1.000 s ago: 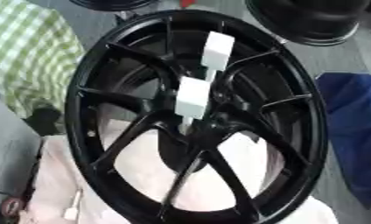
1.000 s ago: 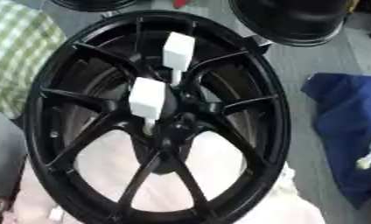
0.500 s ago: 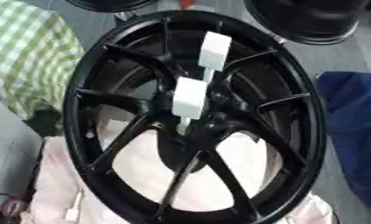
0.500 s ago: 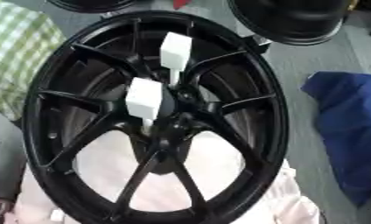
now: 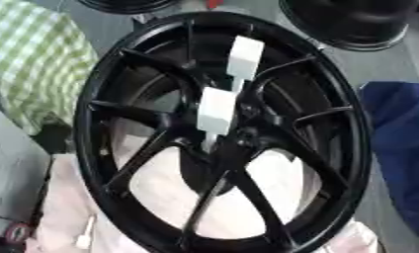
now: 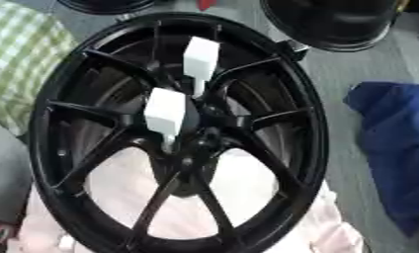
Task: Pull the pin out of the wheel hub.
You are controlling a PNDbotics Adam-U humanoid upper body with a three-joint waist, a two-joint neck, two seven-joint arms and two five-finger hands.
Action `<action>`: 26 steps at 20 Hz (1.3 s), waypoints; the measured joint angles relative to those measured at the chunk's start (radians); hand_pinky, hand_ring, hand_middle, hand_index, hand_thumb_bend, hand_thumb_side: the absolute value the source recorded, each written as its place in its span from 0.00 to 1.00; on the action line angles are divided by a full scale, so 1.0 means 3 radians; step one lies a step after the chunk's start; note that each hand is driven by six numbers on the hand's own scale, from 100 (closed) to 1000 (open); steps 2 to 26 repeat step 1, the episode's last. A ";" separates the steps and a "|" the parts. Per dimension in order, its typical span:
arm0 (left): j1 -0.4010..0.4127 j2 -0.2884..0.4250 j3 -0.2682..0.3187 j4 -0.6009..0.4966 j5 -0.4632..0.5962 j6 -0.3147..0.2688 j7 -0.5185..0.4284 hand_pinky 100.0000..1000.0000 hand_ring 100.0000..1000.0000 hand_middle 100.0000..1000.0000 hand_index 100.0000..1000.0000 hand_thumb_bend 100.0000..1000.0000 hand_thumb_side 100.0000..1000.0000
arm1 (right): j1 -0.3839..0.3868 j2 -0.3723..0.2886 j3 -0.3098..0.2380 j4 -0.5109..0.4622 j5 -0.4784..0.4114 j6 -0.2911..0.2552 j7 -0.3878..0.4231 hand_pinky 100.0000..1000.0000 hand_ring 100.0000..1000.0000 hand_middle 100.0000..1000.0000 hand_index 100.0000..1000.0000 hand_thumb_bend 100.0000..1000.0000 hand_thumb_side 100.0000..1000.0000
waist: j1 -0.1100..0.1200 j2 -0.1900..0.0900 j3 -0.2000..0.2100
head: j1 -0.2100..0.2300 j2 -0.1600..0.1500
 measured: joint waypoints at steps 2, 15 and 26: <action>-0.0001 0.0000 0.0000 -0.0002 0.0003 0.0000 -0.0001 0.99 0.69 0.62 0.83 0.05 0.82 | -0.0031 0.0017 0.0047 -0.0047 -0.0043 -0.0018 -0.0021 0.72 0.64 0.53 0.72 0.16 0.23 | 0.0000 0.0000 0.0010 | -0.0005 0.0000; -0.0001 0.0000 0.0000 -0.0002 0.0003 0.0000 -0.0001 0.99 0.69 0.62 0.83 0.05 0.82 | -0.0031 0.0017 0.0047 -0.0047 -0.0043 -0.0018 -0.0021 0.72 0.64 0.53 0.72 0.16 0.23 | 0.0000 0.0000 0.0010 | -0.0005 0.0000; -0.0001 0.0000 0.0000 -0.0002 0.0003 0.0000 -0.0001 0.99 0.69 0.62 0.83 0.05 0.82 | -0.0031 0.0017 0.0047 -0.0047 -0.0043 -0.0018 -0.0021 0.72 0.64 0.53 0.72 0.16 0.23 | 0.0000 0.0000 0.0010 | -0.0005 0.0000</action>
